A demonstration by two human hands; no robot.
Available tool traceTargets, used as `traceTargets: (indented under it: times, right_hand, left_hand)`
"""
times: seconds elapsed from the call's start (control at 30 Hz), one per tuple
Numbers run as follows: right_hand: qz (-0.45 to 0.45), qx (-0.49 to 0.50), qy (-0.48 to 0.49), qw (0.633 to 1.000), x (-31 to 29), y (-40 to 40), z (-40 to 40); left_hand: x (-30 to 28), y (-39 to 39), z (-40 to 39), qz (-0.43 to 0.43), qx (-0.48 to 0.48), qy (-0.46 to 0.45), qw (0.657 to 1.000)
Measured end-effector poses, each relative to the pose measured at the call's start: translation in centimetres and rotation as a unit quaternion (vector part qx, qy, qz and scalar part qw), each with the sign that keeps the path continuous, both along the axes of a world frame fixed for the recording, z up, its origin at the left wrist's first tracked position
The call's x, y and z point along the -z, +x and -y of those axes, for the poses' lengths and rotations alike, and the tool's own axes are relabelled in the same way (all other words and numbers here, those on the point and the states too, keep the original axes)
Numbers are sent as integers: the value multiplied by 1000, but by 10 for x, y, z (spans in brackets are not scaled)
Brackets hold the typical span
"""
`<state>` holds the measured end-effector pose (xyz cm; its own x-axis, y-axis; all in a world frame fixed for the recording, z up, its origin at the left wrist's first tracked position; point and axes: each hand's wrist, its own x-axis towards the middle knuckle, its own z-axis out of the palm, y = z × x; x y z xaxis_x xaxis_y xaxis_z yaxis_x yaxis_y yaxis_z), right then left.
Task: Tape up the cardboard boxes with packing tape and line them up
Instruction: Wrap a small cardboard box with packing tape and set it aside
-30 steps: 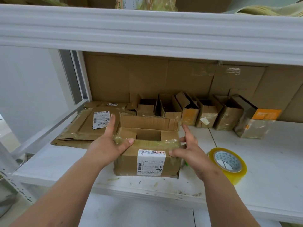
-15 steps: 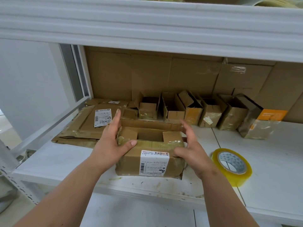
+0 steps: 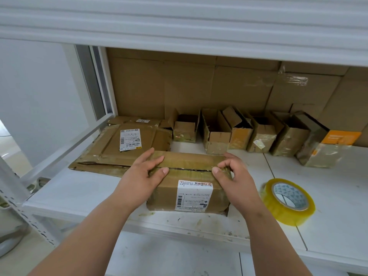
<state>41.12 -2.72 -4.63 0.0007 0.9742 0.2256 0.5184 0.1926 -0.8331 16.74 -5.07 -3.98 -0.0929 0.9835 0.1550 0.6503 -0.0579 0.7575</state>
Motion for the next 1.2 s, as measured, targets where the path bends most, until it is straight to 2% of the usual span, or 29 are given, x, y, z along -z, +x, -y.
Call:
traceTargets:
  times: [0.13, 0.3, 0.47, 0.57, 0.63, 0.73, 1.0, 1.1, 1.2]
  right_hand:
    - [36, 10, 1, 999, -1, 0, -2]
    - [154, 33, 70, 985, 0, 2, -4]
    - [234, 39, 79, 968, -6, 1, -4]
    - [239, 28, 60, 969, -9, -2, 0]
    - [240, 22, 51, 969, -10, -3, 3]
    - [243, 27, 39, 969, -9, -2, 4]
    - [248, 81, 67, 963, 0, -6, 1]
    - [231, 84, 66, 967, 2, -7, 7]
    - [196, 73, 57, 976, 2, -6, 12]
  left_hand:
    - [-1, -2, -1, -3, 16, -29, 999]
    - [0, -7, -4, -31, 40, -63, 997]
    - [-2, -10, -2, -126, 42, -69, 989]
    - [-5, -3, 6, -193, 41, 43, 979]
    - [-2, 1, 7, -192, 65, 84, 976]
    - [1, 1, 9, -170, 73, 64, 981]
    - [-1, 0, 9, -246, 67, 14, 967]
    - [-2, 2, 11, -280, 69, 2, 957]
    - [-3, 3, 14, -279, 69, -6, 958]
